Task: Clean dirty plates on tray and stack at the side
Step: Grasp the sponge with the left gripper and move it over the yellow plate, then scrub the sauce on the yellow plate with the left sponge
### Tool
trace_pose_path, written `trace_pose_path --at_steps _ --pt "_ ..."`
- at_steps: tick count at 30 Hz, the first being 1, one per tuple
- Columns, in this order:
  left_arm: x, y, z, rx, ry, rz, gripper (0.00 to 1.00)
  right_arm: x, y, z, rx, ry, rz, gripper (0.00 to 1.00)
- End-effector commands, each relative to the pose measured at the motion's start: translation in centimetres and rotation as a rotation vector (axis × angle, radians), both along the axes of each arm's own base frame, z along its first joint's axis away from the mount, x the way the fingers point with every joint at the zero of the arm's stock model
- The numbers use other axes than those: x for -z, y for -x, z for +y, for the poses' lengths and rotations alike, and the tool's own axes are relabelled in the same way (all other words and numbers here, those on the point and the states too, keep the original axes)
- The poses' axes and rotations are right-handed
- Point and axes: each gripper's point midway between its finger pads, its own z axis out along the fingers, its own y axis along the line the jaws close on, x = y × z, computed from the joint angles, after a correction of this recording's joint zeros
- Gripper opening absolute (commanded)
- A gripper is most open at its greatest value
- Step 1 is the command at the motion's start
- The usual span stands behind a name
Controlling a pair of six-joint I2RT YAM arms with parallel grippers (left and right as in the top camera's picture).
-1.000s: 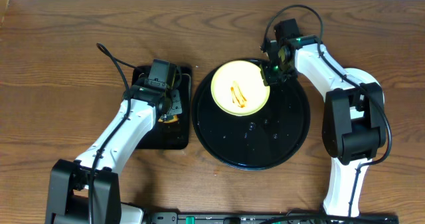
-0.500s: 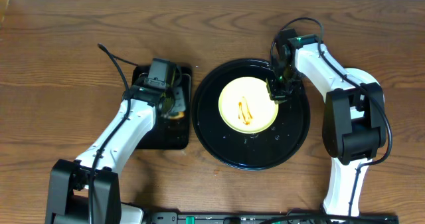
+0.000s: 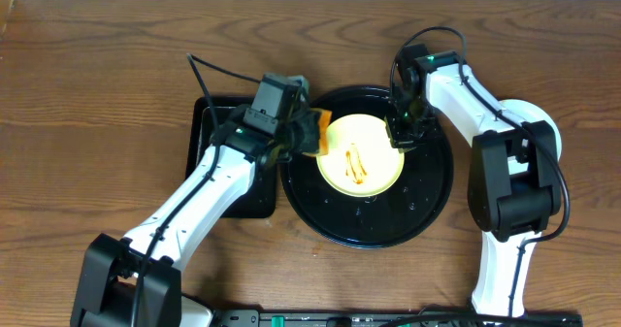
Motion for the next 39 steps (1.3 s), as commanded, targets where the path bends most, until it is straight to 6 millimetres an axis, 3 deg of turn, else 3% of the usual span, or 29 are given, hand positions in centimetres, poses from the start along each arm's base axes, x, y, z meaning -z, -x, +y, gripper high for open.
trace_pose_path --at_steps 1,4,12,21,29,32,34,39 --pt "-0.6 -0.1 -1.6 -0.036 0.044 0.02 0.07 0.5 0.2 0.4 -0.003 0.017 0.008 0.01" --pt "0.4 0.4 -3.2 -0.021 0.051 0.044 0.07 0.5 0.2 0.4 -0.003 0.017 0.008 0.01" --pt "5.4 1.9 -7.8 -0.051 0.088 0.177 0.08 0.5 0.2 0.4 -0.003 0.017 0.009 0.01" --pt "6.9 2.6 -12.1 0.014 0.129 0.142 0.07 0.5 0.2 0.4 -0.003 0.017 0.008 0.01" --pt "10.6 2.9 -11.2 -0.007 0.036 0.176 0.08 0.5 0.3 0.4 -0.004 0.018 0.011 0.01" --pt "11.9 2.7 -8.9 -0.038 -0.094 0.153 0.07 0.5 0.3 0.4 -0.004 0.019 0.014 0.01" --pt "12.7 2.4 -6.3 -0.079 -0.221 0.128 0.08 0.5 0.3 0.4 -0.004 0.019 0.014 0.01" --pt "13.1 1.9 -3.9 -0.087 -0.305 0.124 0.07 0.6 0.4 0.4 -0.004 0.02 0.016 0.01"
